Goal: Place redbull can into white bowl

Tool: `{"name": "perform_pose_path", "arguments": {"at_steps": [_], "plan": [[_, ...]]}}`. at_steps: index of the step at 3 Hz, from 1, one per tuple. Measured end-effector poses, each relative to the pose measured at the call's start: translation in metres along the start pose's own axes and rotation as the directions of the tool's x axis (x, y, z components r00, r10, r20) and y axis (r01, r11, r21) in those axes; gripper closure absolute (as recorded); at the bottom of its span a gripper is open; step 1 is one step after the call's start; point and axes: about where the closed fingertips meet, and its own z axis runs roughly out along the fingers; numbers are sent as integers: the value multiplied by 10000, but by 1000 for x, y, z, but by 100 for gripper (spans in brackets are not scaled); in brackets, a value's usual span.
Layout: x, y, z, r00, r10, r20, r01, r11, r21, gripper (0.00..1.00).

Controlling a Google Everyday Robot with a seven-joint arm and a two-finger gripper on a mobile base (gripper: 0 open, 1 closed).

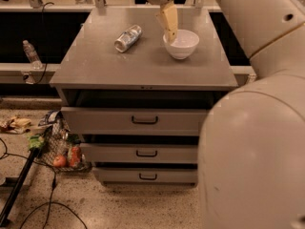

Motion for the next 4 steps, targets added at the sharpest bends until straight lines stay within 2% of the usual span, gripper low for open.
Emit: {"name": "perform_pose_path", "arguments": {"at_steps": [1, 2, 3, 4], "plan": [[16, -25, 16, 9989, -439, -133, 447, 9965, 701, 0], [25, -56, 53, 9866, -1103, -1200, 1298, 9769, 1697, 0], [31, -60, 83, 9731, -1059, -2044, 1490, 9666, 2086, 0], [33, -85, 96, 9503, -864, -2992, 1763, 9412, 2882, 0]]}}
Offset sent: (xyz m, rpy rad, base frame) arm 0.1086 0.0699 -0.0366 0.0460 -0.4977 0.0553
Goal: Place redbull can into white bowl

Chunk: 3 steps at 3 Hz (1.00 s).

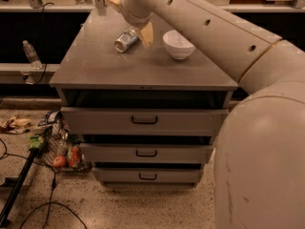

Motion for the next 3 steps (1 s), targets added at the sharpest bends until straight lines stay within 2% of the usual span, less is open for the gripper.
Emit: {"name": "perform_pose_path", "arguments": {"at_steps": [1, 2, 3], "plan": [[4, -11, 5, 9995, -26, -320, 41, 9989, 466, 0], [-1, -8, 16, 9986, -469, -248, 470, 9989, 51, 0], [10, -6, 40, 9917, -1199, -471, 1185, 9924, -326, 0]]}}
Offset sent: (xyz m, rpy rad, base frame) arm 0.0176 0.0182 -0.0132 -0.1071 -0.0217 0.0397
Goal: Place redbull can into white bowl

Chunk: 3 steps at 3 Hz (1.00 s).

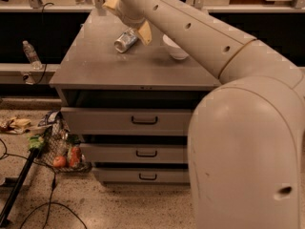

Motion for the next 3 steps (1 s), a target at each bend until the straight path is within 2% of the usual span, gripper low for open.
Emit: {"name": "perform_pose_path", "arguments": {"at_steps": [1, 2, 3], "plan": [[14, 2, 19, 9964, -799, -293, 787, 9960, -412, 0], [23, 1, 37, 9869, -1583, -302, 1555, 9846, -806, 0], [24, -4, 60, 9707, -2395, -175, 2358, 9644, -1199, 0]]}}
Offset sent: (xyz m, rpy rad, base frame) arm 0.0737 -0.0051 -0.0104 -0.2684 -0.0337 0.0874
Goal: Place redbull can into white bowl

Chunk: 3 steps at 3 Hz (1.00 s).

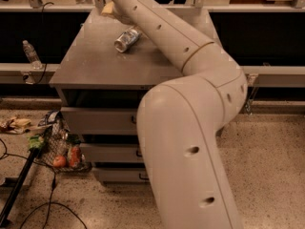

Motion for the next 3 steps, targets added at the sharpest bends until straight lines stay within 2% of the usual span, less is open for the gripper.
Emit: {"name": "perform_pose_path", "arguments": {"at_steps": [1, 2, 3], "plan": [[-3, -3, 21, 9972, -739, 135, 746, 9953, -624, 0], [-12, 4, 35, 9930, -1060, 523, 1118, 9861, -1228, 16], [-20, 13, 41, 9907, -996, 932, 1143, 9788, -1697, 41]]}}
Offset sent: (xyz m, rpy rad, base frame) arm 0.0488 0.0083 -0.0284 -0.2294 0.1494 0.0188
